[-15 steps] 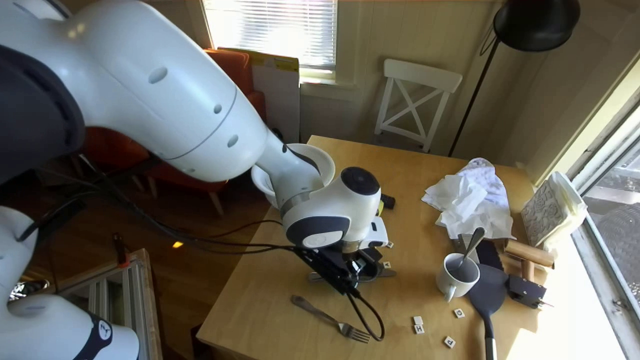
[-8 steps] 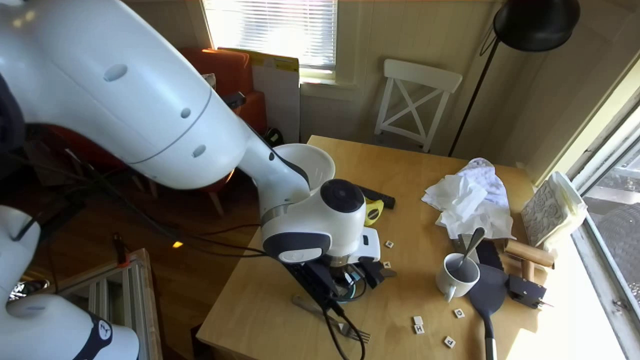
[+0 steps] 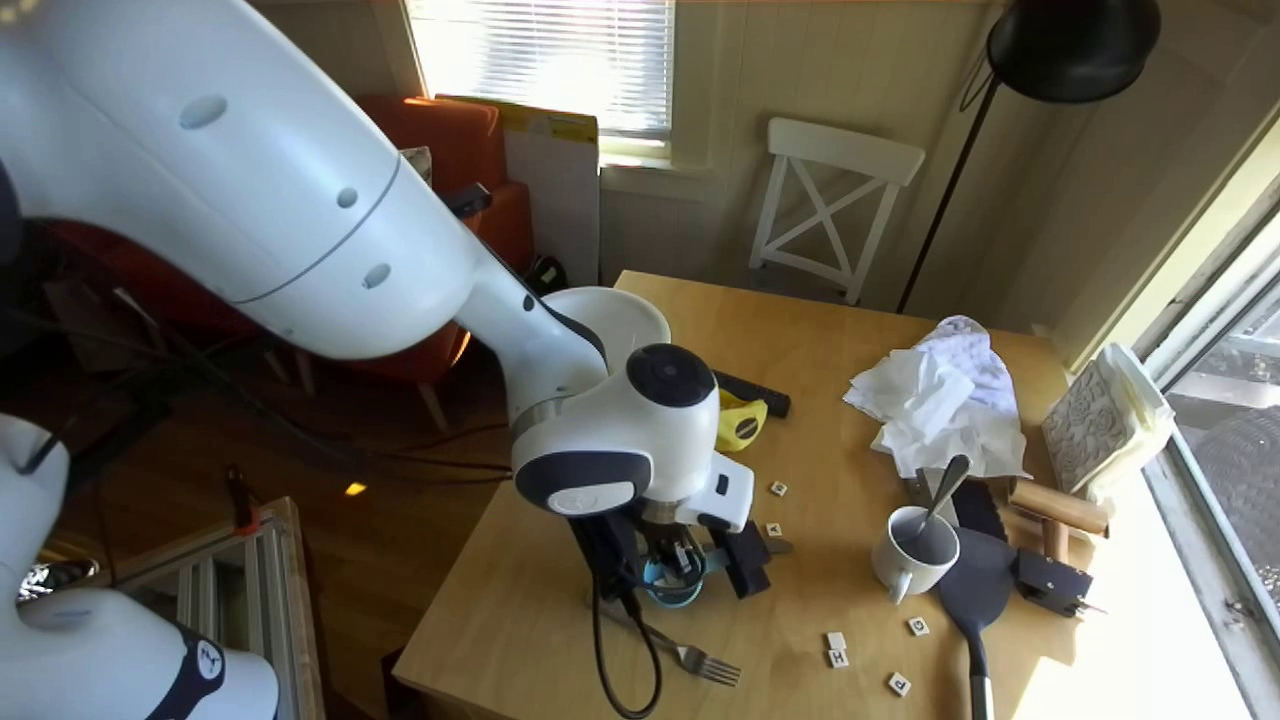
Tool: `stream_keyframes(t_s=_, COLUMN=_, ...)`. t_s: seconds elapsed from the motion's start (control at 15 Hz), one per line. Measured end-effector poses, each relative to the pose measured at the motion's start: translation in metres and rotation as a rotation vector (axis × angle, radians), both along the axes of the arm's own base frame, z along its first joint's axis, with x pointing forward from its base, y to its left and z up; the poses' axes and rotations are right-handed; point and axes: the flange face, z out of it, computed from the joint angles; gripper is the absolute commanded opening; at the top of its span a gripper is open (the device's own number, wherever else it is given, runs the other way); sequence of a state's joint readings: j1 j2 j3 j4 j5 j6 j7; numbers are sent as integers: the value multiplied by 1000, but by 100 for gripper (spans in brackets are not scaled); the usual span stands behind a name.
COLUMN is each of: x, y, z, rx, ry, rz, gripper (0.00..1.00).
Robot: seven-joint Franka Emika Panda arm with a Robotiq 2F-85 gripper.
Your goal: Move the blue object backwards
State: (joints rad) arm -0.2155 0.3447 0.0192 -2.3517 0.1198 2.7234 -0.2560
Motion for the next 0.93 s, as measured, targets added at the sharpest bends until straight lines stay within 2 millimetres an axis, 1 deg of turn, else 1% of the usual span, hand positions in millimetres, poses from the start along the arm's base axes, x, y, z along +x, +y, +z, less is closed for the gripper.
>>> stream_keyframes(t_s=0.2, x=0, y=-1, z=-1, rx=-29, ry=9, rz=-142, gripper=1)
stream_keyframes(t_s=0.4, x=-1, y=-1, z=-5, rx=-54, ry=23, rz=-246, gripper=1)
stream_keyframes(t_s=0.6, x=0, y=9, z=-12, rx=-73, ry=38, rz=-313, gripper=1)
stream_keyframes(t_s=0.93, x=4, y=24, z=-25, rx=-90, ry=59, rz=-376, gripper=1)
